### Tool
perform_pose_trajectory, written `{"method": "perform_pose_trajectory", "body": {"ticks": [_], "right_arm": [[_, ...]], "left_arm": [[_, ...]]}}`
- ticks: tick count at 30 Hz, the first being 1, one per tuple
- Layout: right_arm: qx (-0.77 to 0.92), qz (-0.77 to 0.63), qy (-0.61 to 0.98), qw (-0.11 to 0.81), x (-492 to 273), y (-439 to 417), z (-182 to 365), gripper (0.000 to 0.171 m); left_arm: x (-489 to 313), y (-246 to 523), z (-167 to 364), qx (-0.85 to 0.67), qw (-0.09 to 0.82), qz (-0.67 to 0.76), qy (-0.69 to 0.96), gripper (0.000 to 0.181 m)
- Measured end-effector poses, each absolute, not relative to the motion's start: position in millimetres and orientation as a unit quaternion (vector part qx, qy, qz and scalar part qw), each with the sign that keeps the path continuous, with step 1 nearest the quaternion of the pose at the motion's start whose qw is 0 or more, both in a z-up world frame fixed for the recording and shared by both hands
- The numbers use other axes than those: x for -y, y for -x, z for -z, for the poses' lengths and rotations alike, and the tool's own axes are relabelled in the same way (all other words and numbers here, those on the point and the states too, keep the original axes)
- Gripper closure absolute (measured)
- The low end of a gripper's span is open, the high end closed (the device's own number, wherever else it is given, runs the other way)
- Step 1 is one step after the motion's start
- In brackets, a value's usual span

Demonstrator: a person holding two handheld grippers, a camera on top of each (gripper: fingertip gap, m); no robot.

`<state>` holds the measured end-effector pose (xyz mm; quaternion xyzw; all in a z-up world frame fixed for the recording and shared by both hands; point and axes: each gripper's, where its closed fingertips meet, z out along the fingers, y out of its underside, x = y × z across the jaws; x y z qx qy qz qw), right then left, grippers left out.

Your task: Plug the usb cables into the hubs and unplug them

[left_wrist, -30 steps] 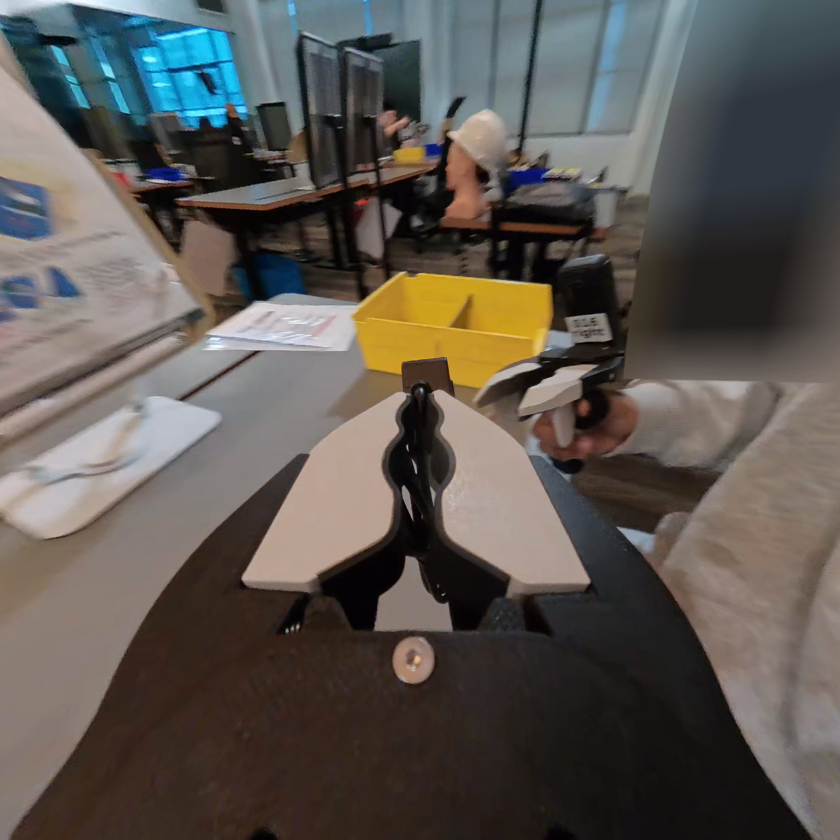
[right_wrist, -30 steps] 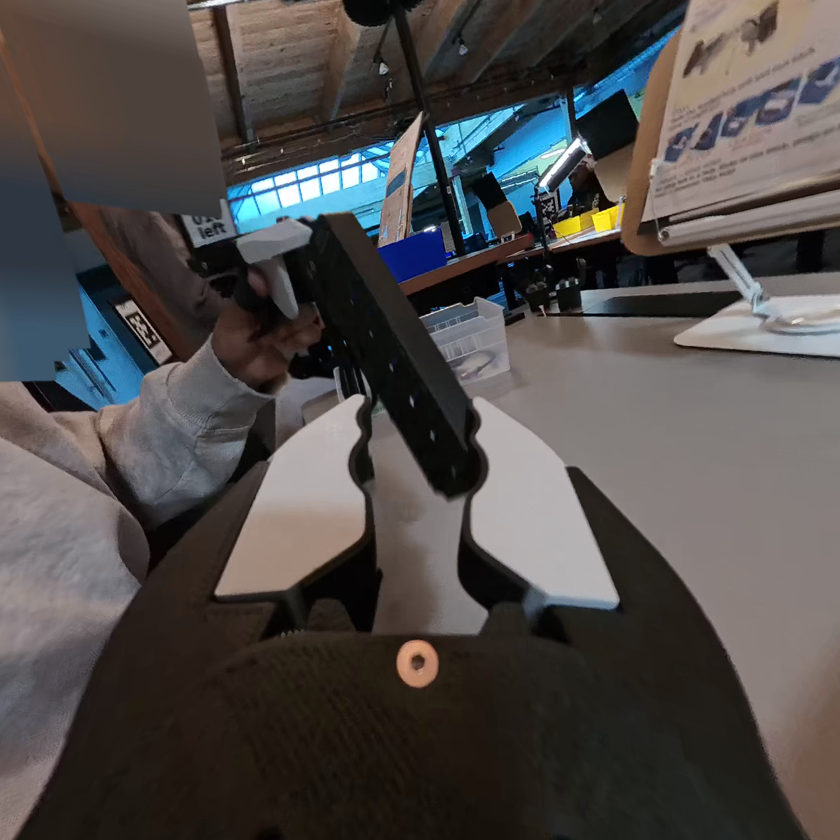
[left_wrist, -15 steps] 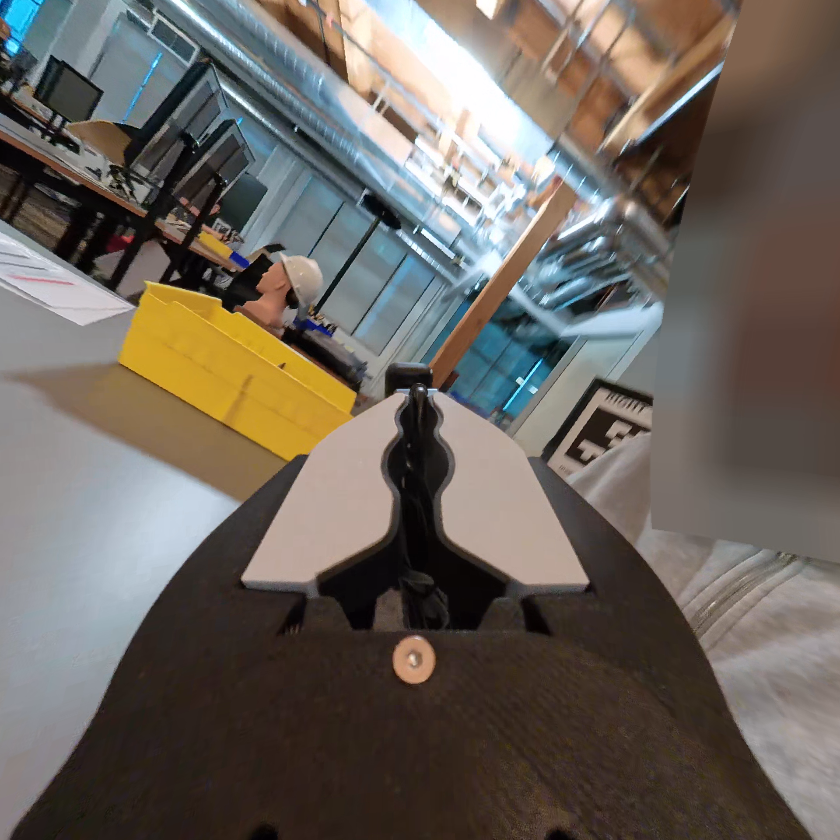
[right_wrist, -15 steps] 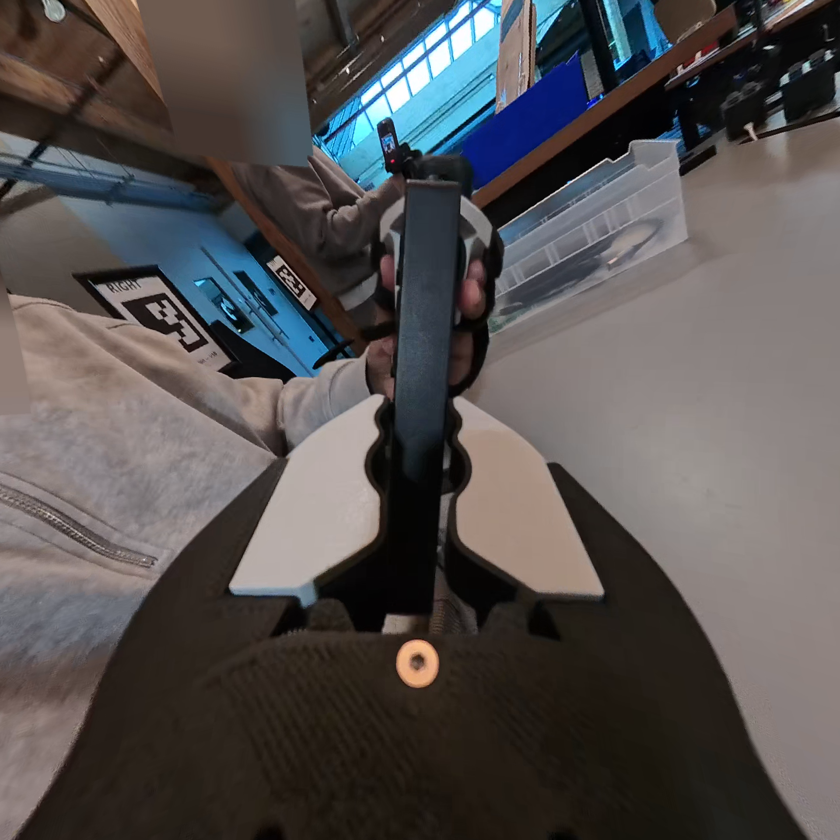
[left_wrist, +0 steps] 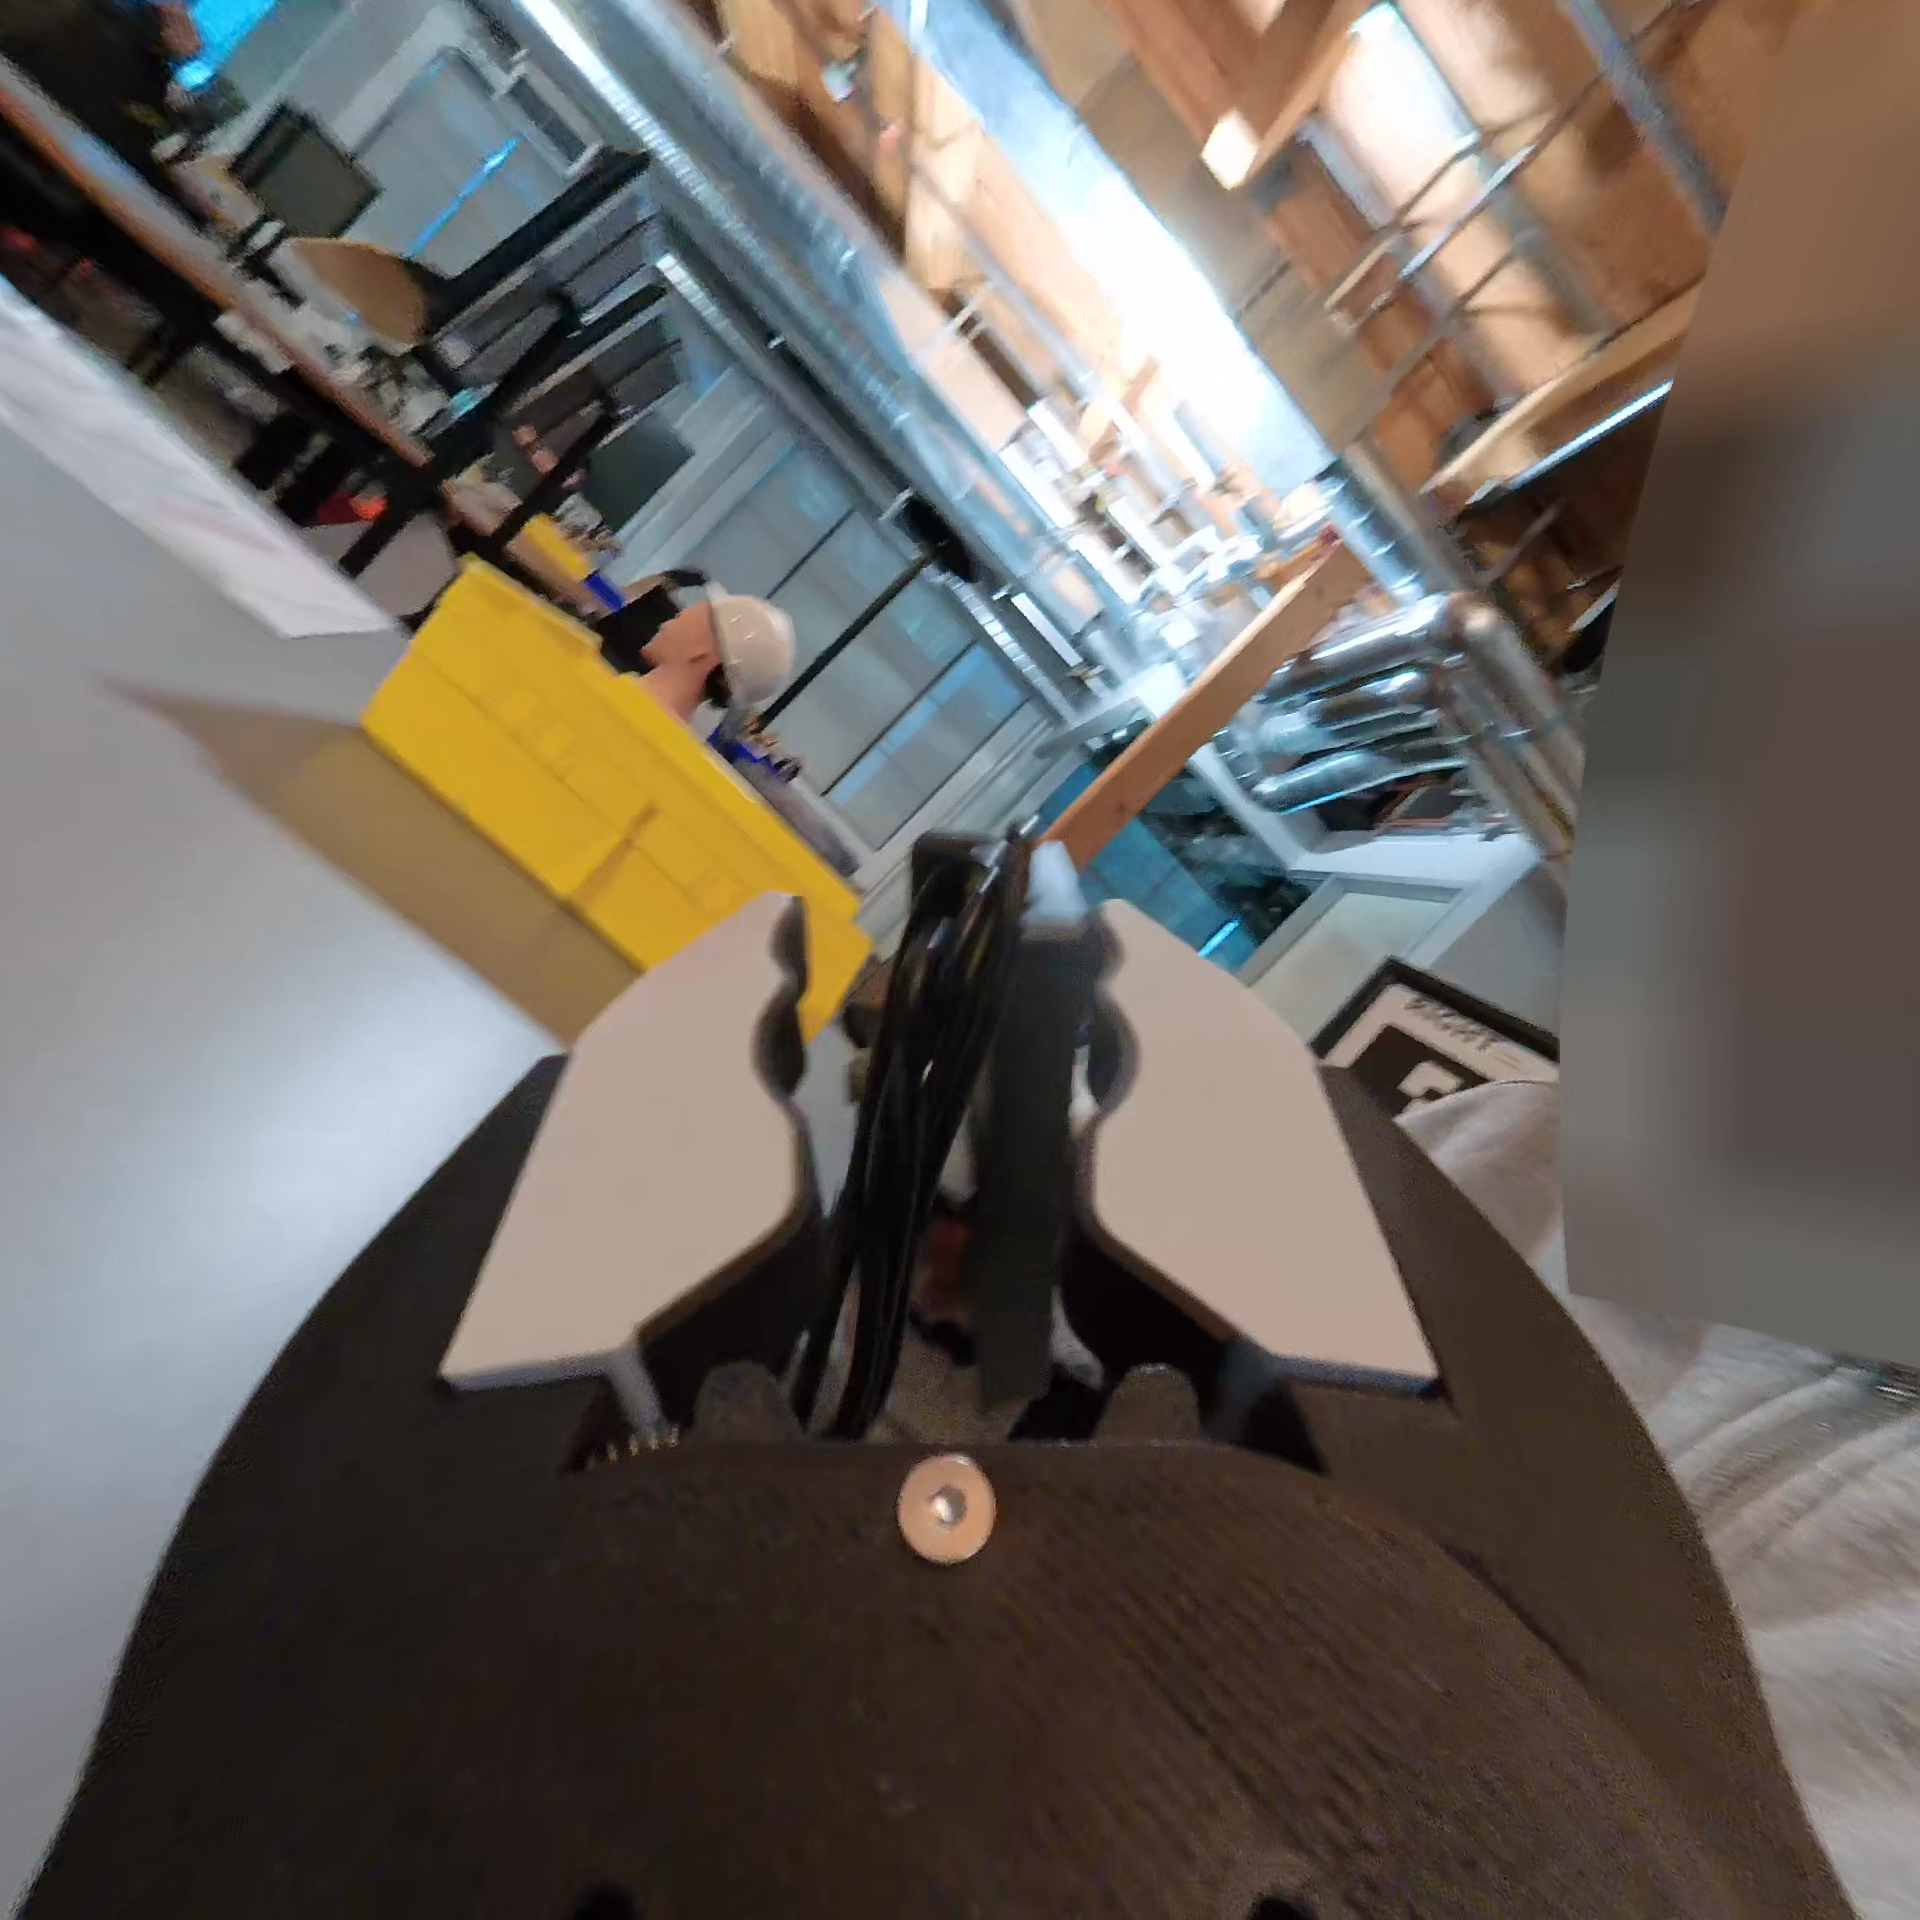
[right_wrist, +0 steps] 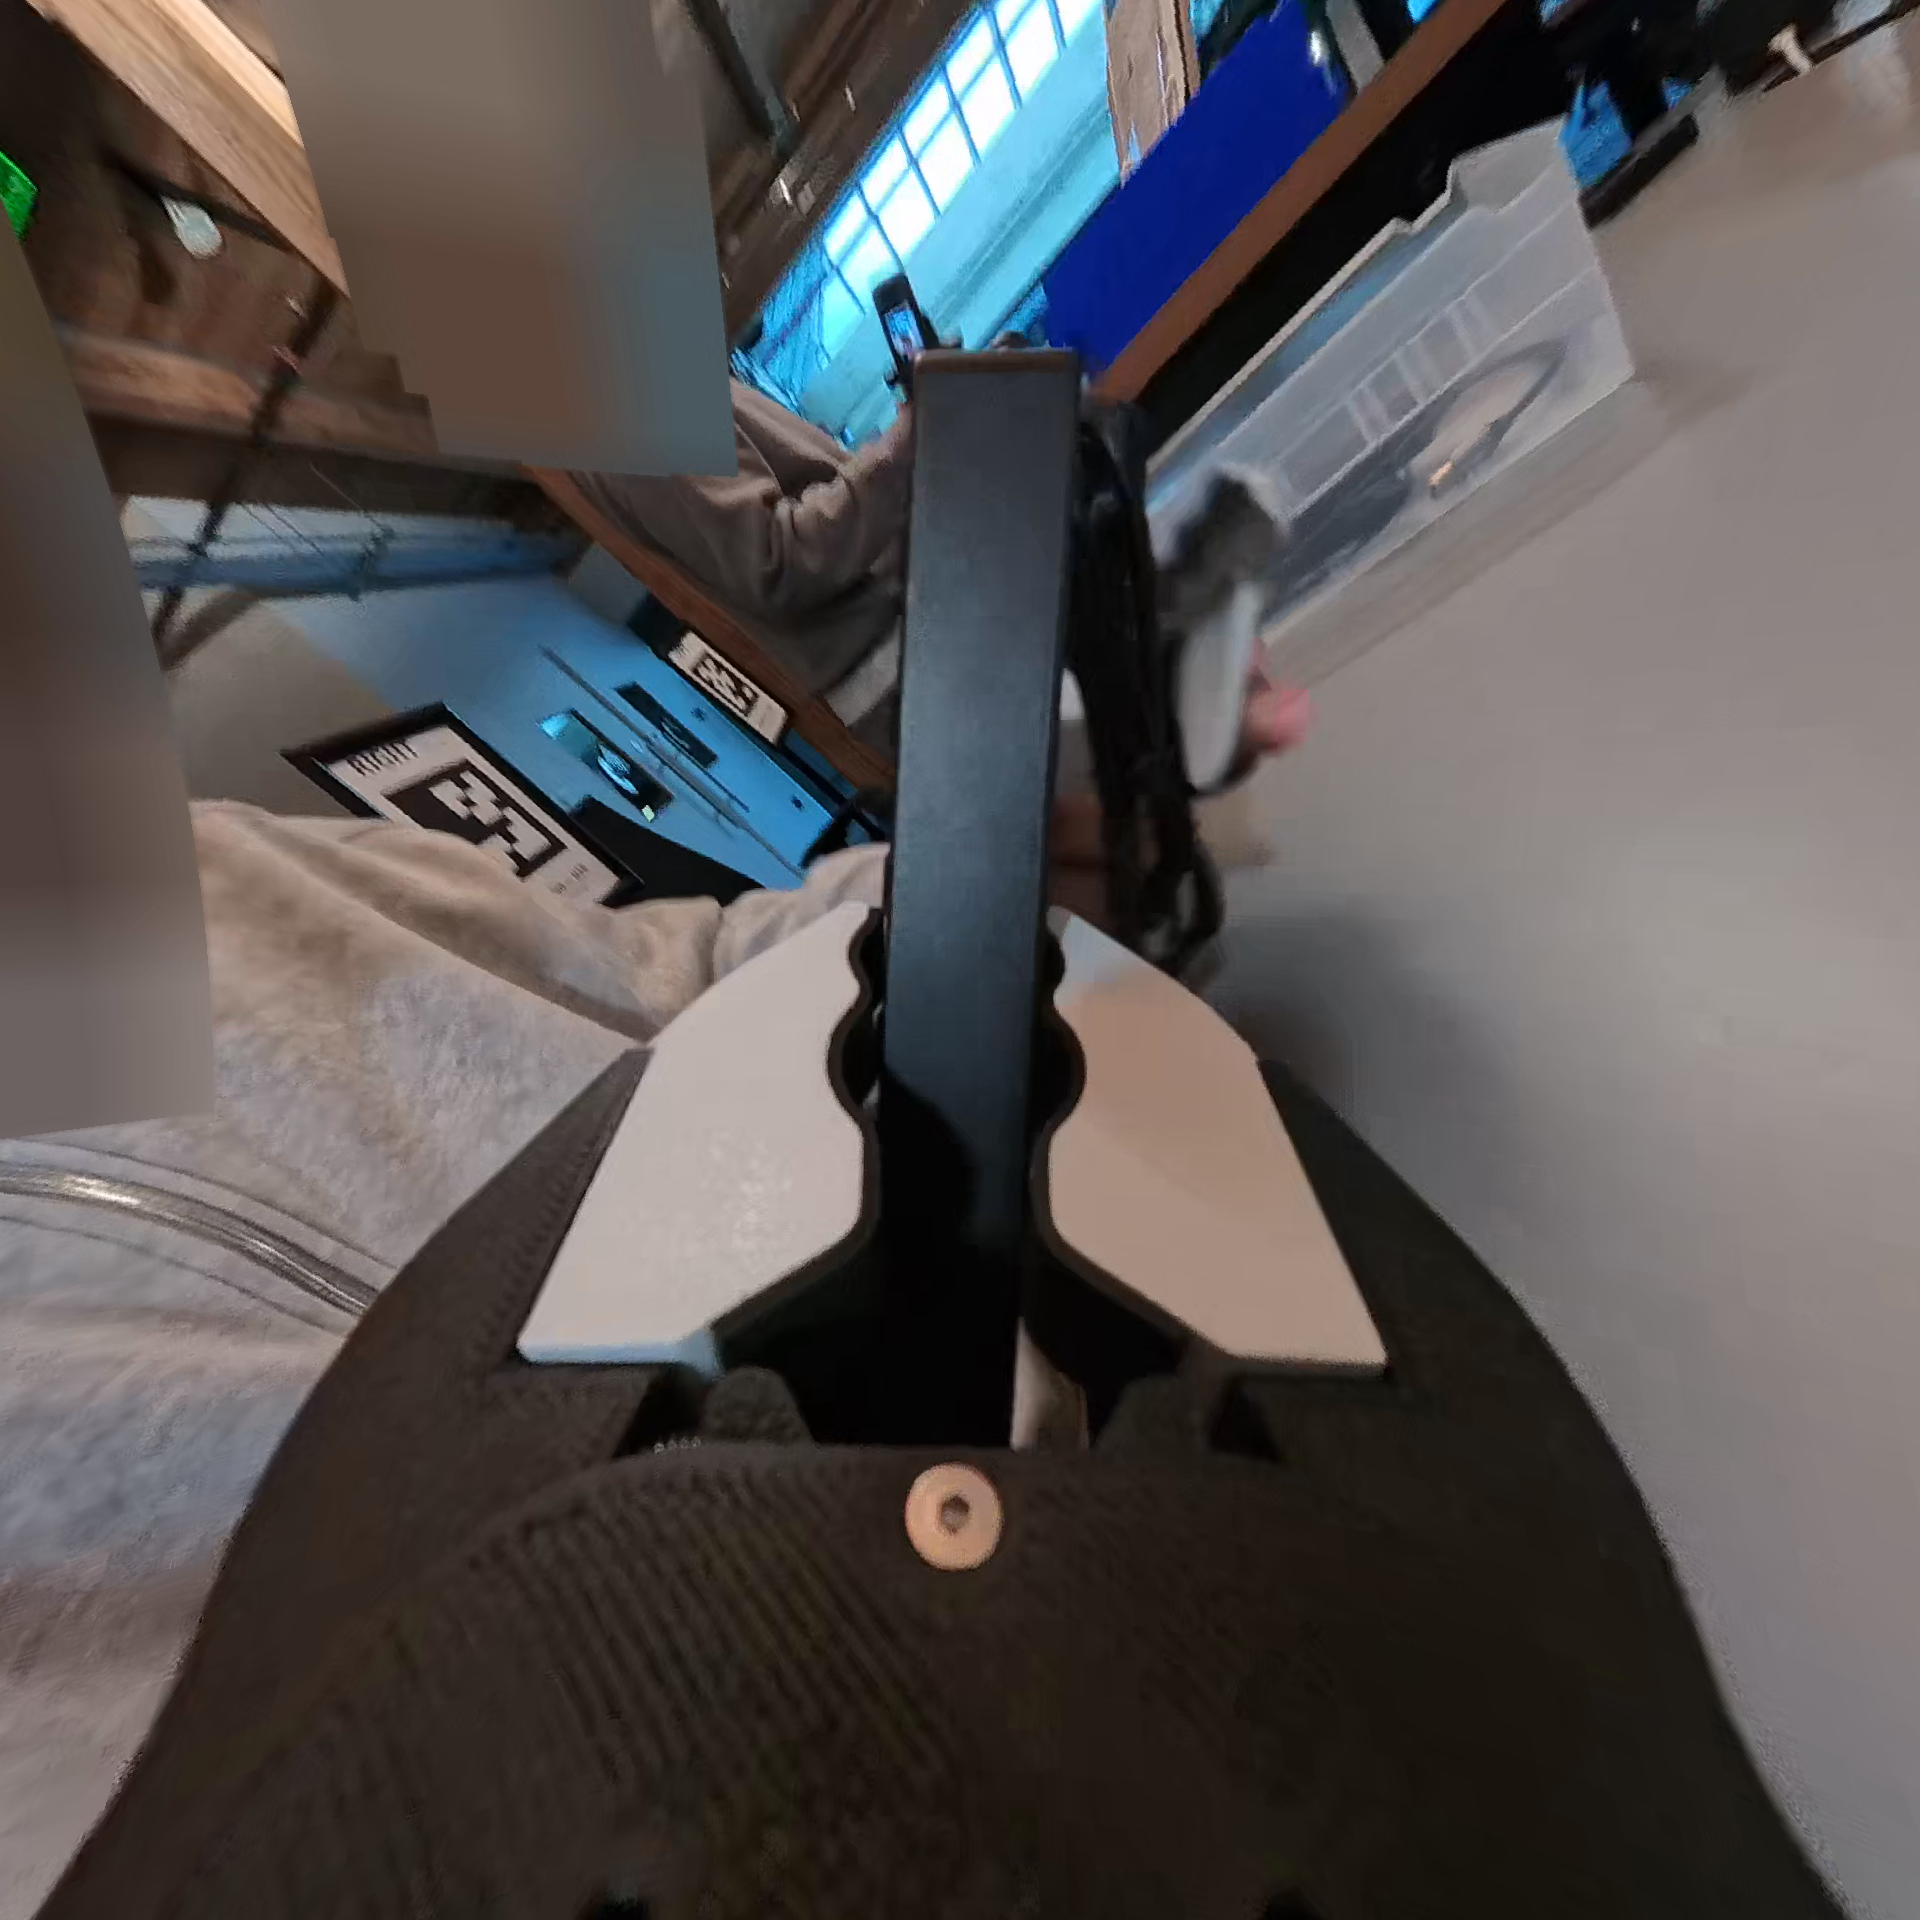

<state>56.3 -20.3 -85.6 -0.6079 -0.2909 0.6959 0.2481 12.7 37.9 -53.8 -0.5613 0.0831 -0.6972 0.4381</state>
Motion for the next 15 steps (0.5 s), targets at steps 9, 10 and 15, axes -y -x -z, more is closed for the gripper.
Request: {"method": "perform_pose_trajectory", "body": {"ticks": [9,10,15], "right_arm": [[0.25,-0.718,0.592,0.268,4,-71,74,0.145],[0.243,-0.72,0.593,0.268,2,-72,74,0.145],[0.249,-0.702,0.614,0.262,1,-68,84,0.145]], "left_arm": [[-24,-51,97,-0.167,0.392,0.647,0.632,0.133],[-24,-50,97,-0.171,0.395,0.642,0.635,0.131],[-13,-62,94,-0.182,0.366,0.659,0.632,0.097]]}}
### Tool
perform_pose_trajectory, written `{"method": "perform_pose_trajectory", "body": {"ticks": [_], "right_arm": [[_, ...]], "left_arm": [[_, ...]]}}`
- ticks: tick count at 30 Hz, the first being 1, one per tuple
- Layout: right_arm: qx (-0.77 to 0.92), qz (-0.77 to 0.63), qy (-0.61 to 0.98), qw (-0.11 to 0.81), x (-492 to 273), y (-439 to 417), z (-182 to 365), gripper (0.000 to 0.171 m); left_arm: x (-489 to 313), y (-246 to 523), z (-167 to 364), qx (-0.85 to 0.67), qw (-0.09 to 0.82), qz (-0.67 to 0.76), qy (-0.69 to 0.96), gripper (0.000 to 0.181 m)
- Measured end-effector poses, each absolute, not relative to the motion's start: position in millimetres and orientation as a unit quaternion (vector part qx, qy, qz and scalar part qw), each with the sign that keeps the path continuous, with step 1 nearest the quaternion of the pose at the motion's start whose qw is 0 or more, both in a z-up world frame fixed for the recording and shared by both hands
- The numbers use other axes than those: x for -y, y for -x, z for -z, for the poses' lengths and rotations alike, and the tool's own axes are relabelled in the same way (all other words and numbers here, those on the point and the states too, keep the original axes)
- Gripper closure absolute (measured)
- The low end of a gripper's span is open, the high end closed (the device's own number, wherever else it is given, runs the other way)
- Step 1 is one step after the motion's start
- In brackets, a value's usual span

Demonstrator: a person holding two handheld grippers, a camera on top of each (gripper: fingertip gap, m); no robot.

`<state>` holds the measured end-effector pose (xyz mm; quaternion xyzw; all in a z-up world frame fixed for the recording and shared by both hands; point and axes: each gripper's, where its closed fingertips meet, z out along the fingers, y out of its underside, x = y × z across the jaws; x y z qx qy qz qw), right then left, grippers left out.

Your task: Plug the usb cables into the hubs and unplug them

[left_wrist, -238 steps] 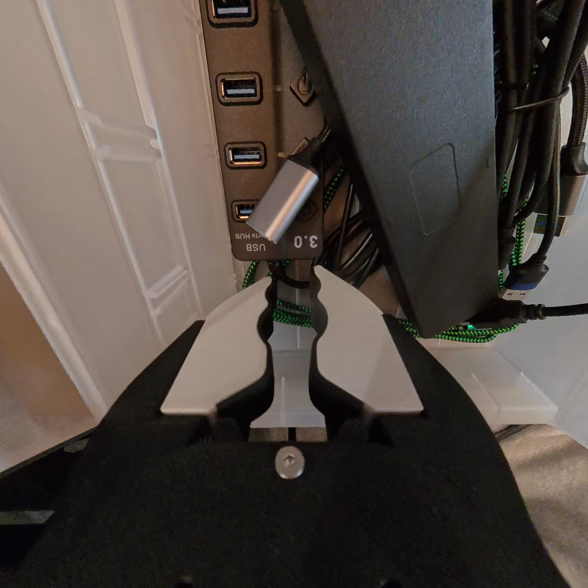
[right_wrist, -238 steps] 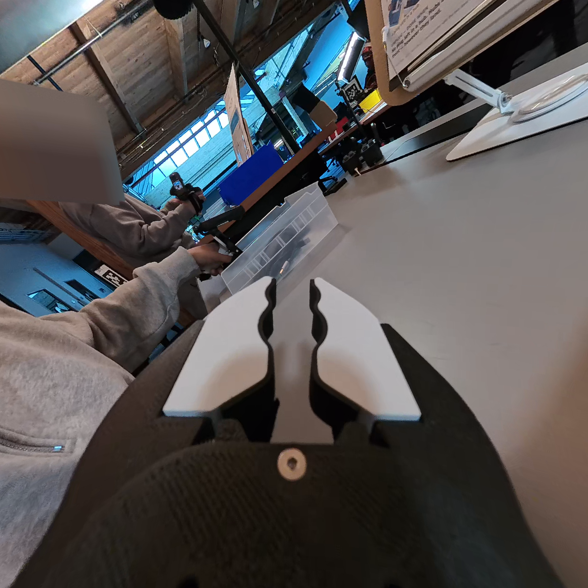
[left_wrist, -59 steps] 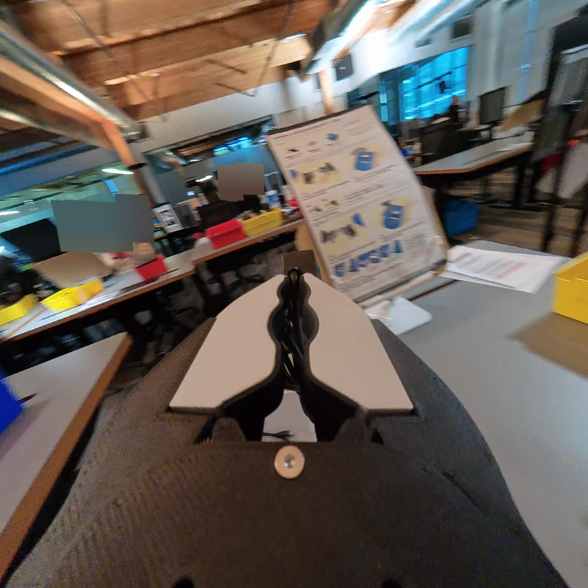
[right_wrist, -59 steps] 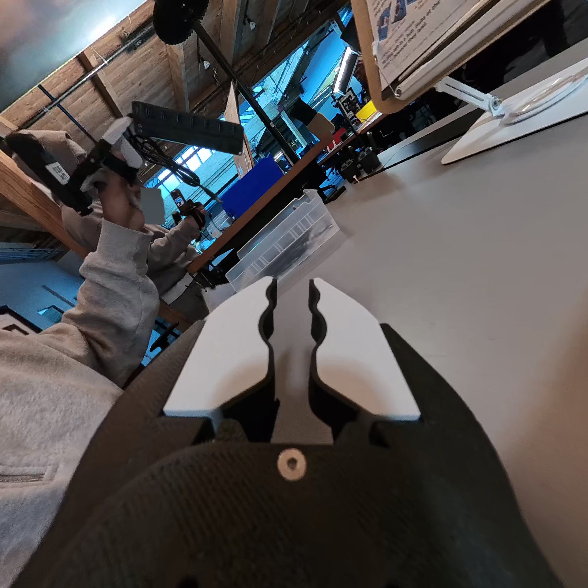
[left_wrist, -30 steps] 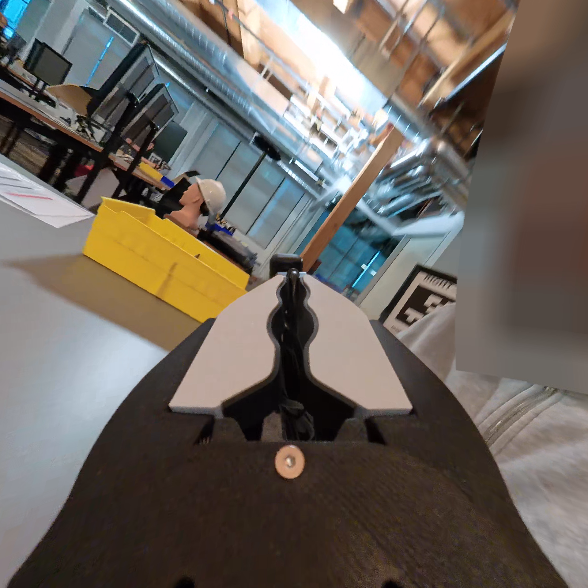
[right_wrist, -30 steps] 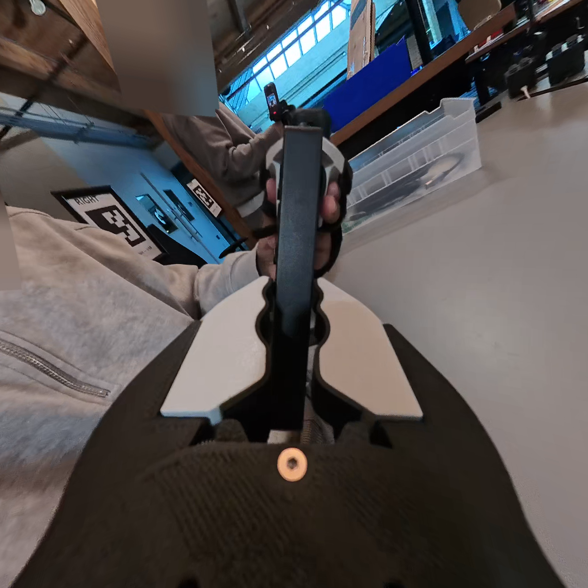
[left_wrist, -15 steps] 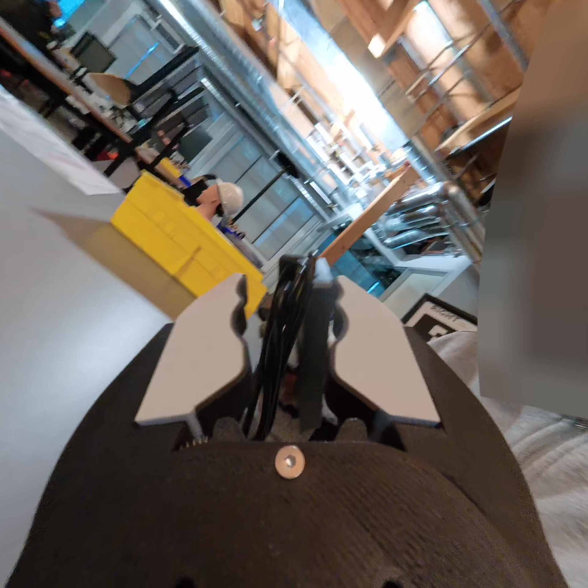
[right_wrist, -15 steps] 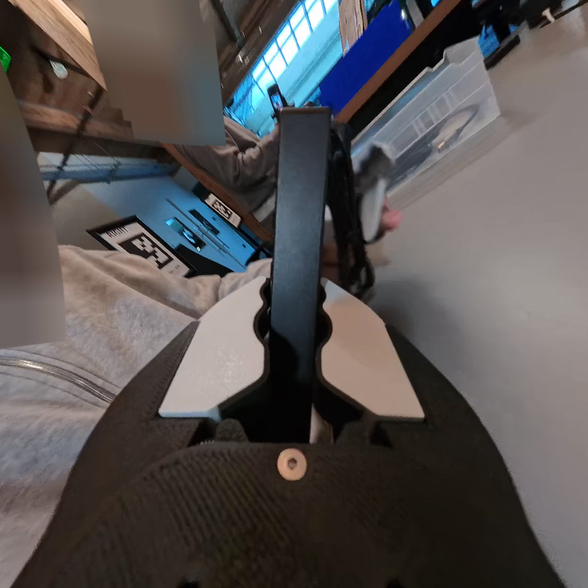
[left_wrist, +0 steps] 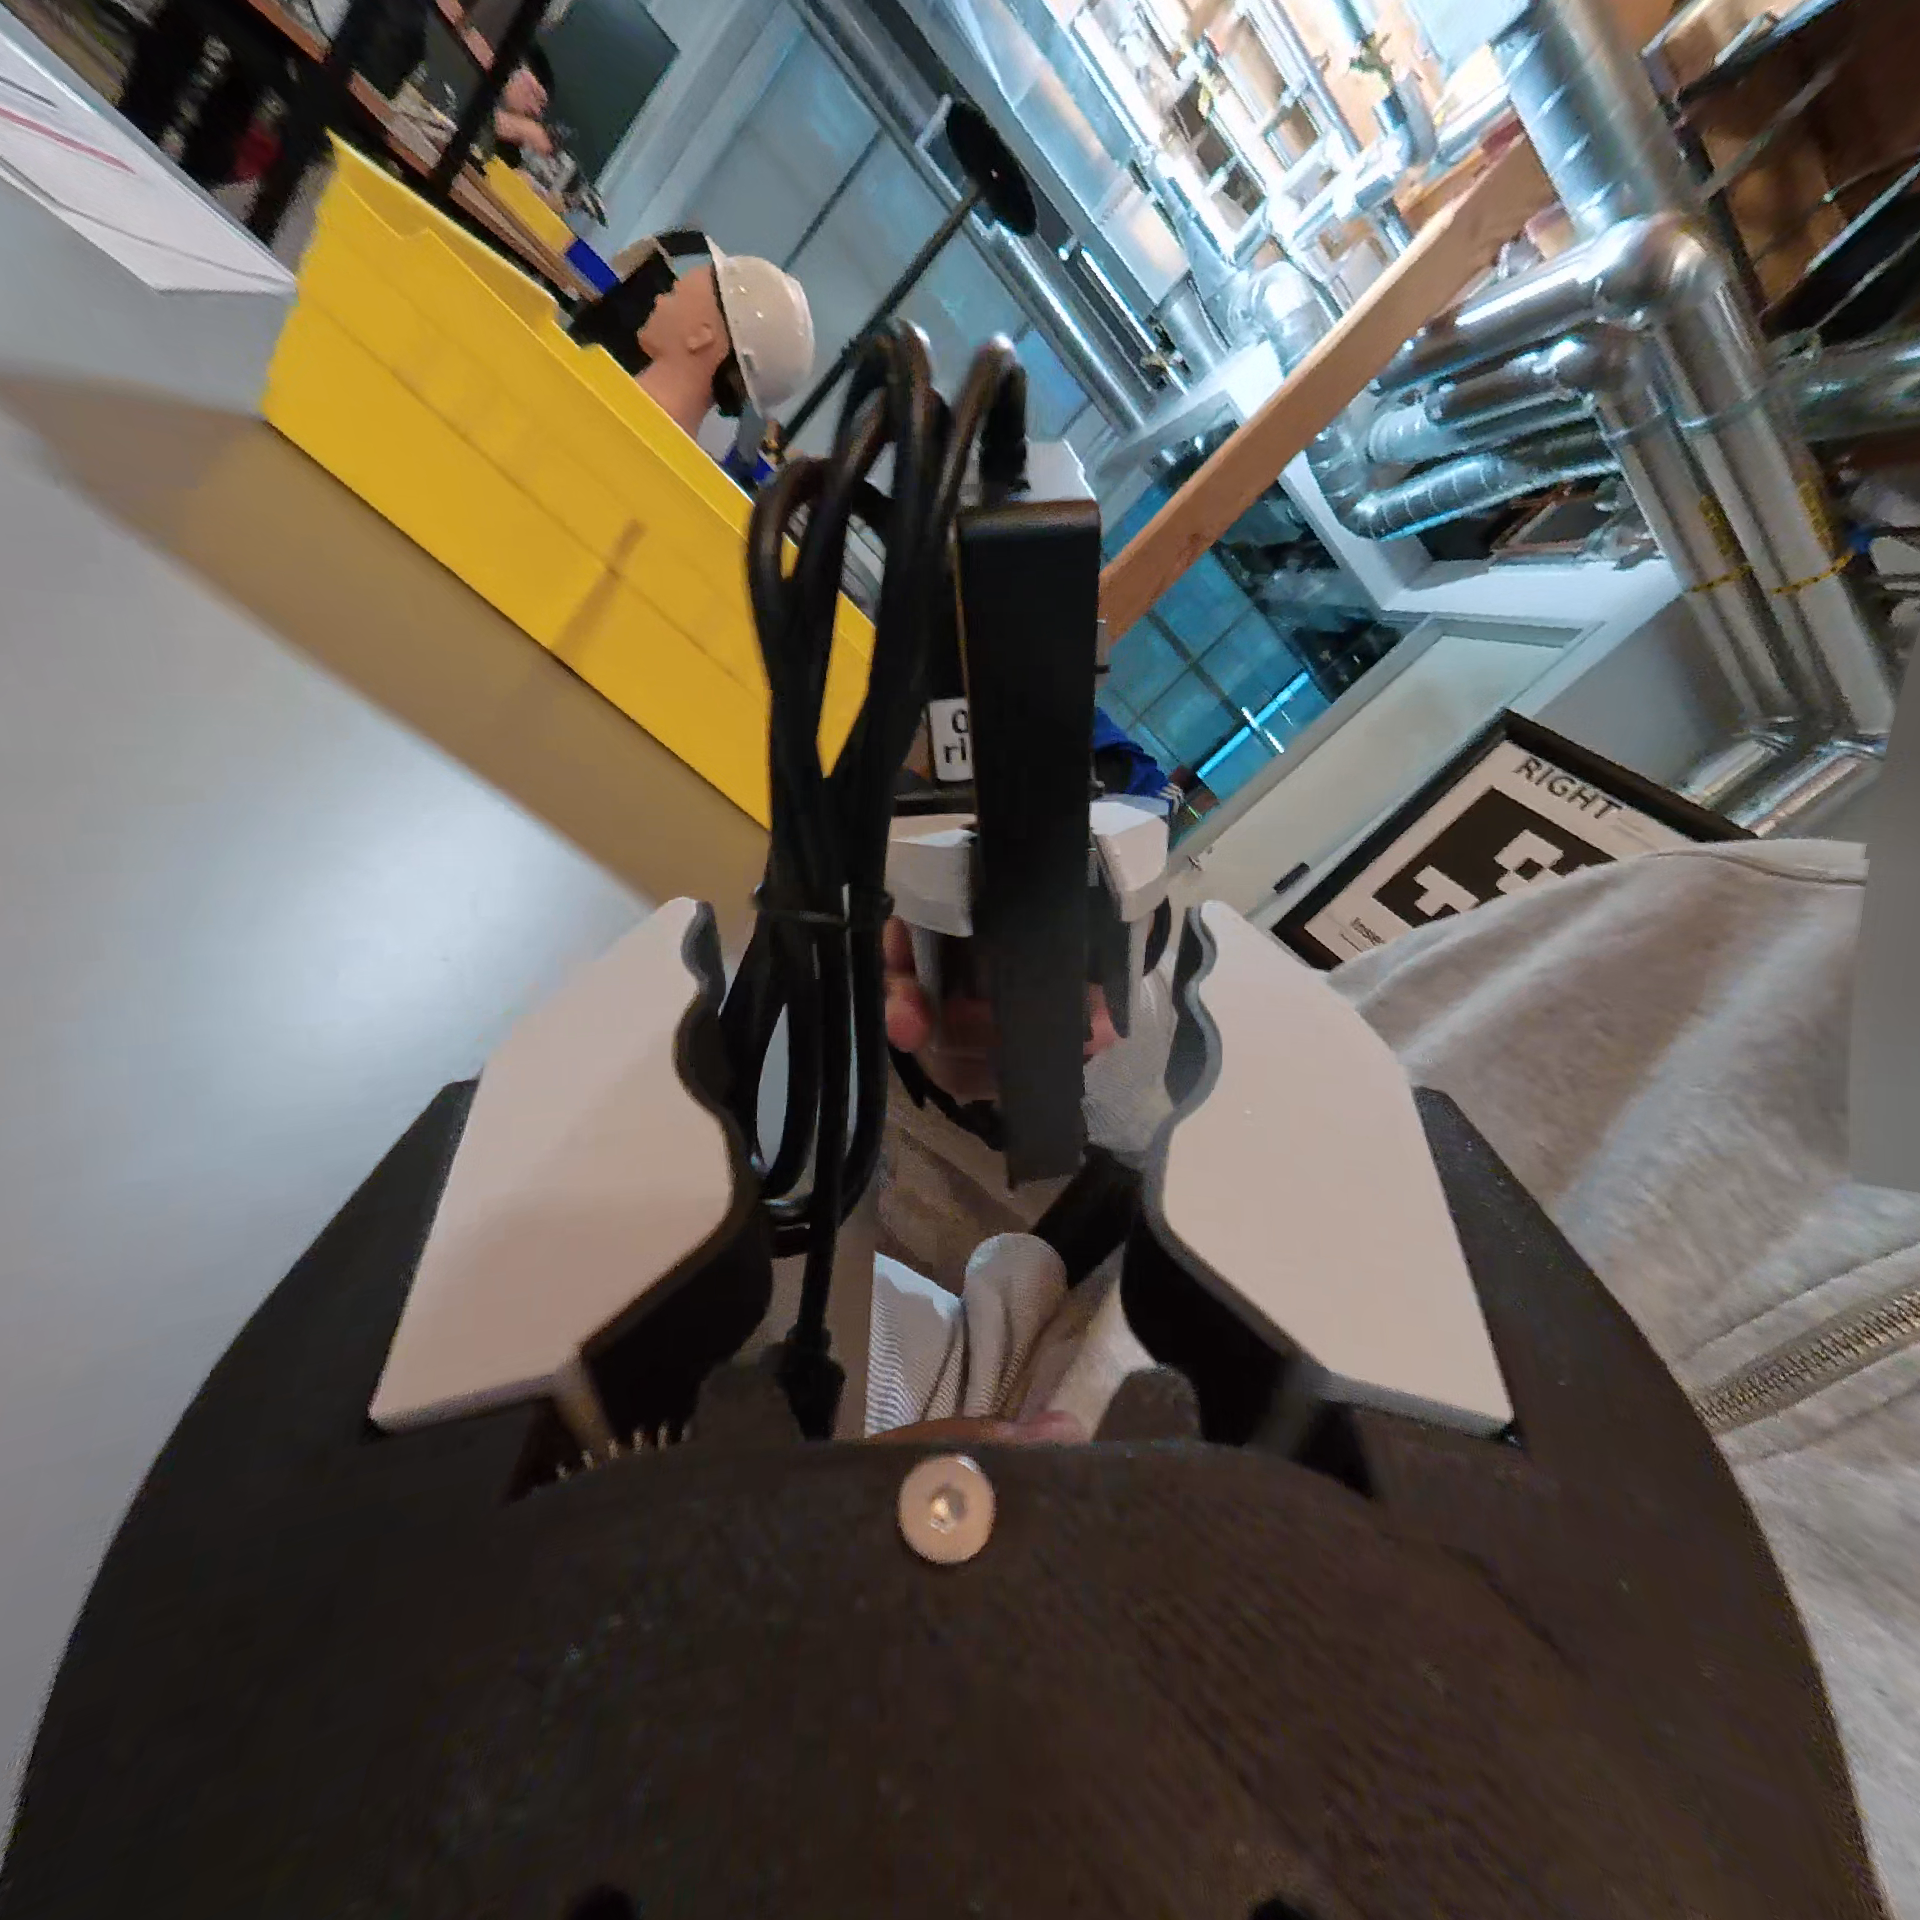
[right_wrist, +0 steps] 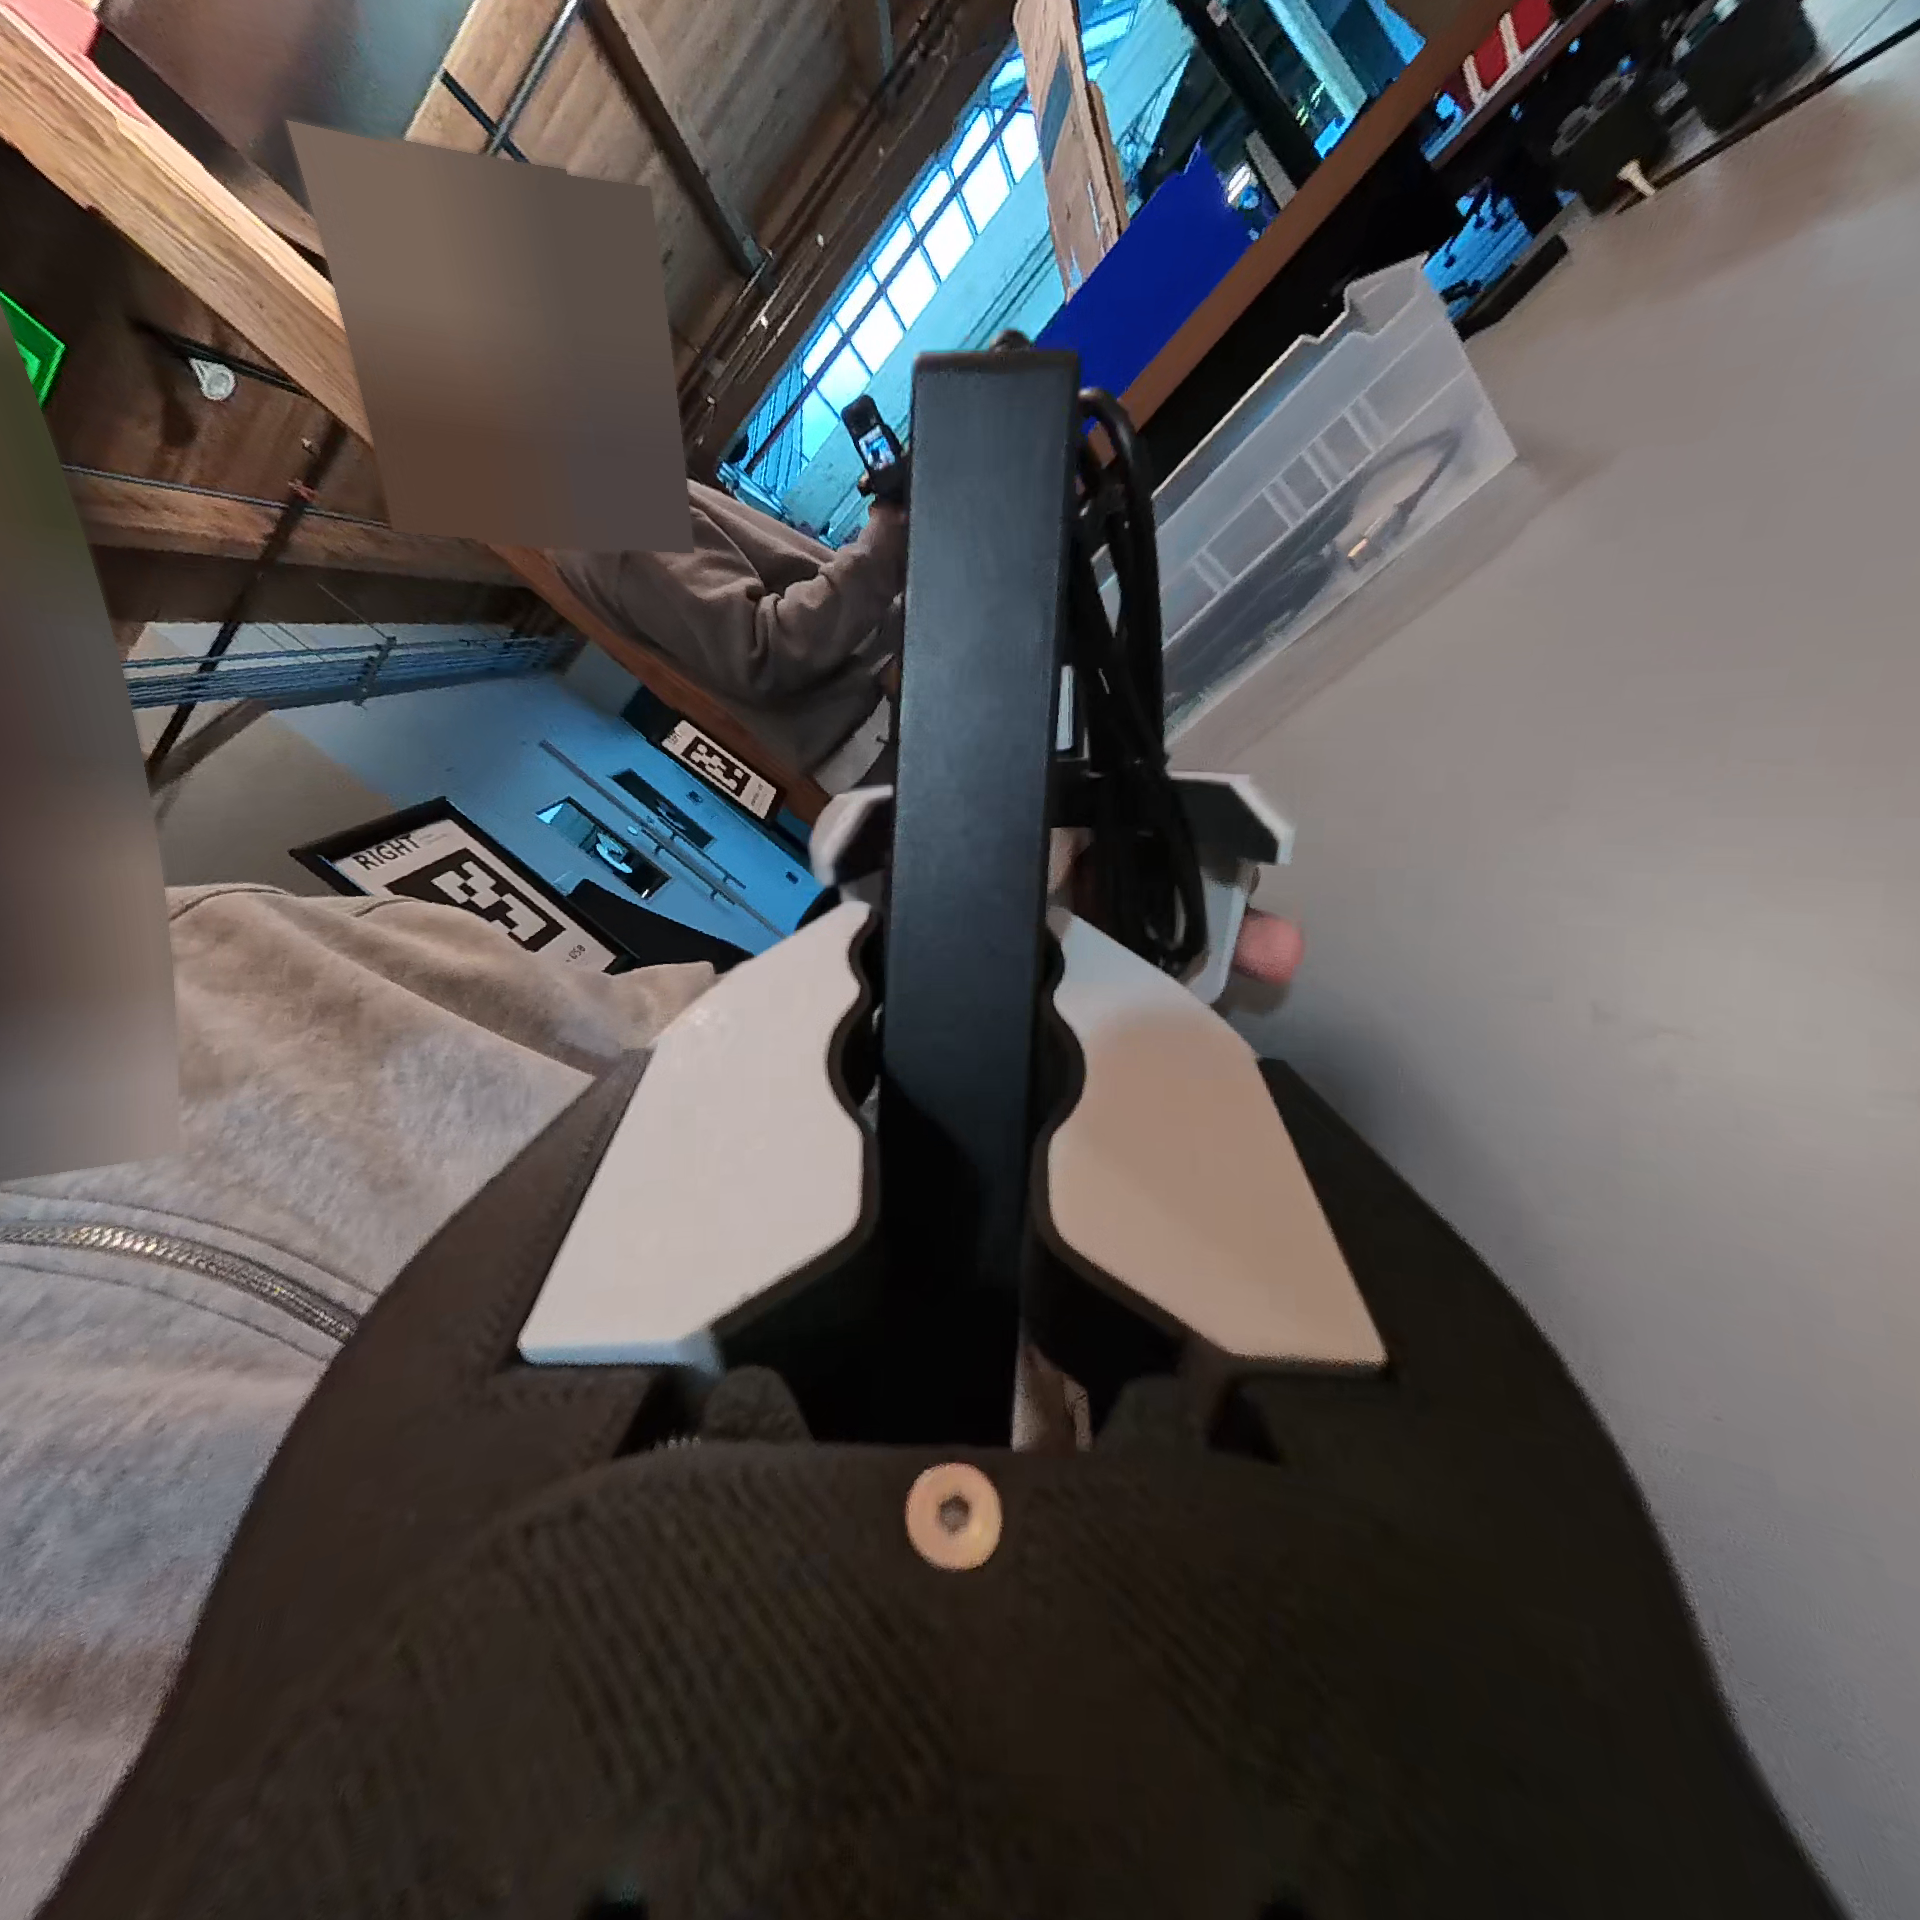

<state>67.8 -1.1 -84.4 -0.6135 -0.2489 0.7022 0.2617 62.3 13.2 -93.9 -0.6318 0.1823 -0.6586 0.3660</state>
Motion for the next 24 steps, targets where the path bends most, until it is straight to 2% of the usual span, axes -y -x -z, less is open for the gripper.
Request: {"method": "perform_pose_trajectory", "body": {"ticks": [2,7,8,11,12,19,24], "right_arm": [[0.259,-0.698,0.617,0.254,6,-64,87,0.145],[0.302,-0.667,0.641,0.229,19,-53,104,0.145],[0.309,-0.66,0.646,0.225,21,-51,107,0.145],[0.331,-0.645,0.652,0.222,27,-47,113,0.144],[0.335,-0.64,0.654,0.226,27,-46,114,0.144],[0.293,-0.644,0.651,0.274,6,-55,104,0.134],[0.278,-0.65,0.654,0.267,1,-58,105,0.133]], "left_arm": [[-4,-73,94,-0.194,0.353,0.664,0.63,0.092],[9,-87,88,-0.184,0.337,0.691,0.613,0.097],[10,-87,87,-0.18,0.335,0.696,0.609,0.106],[8,-80,84,-0.155,0.32,0.725,0.59,0.149],[6,-78,84,-0.145,0.312,0.733,0.587,0.154],[-11,-59,85,-0.094,0.331,0.733,0.587,0.154],[-29,-37,81,-0.036,0.352,0.738,0.574,0.155]]}}
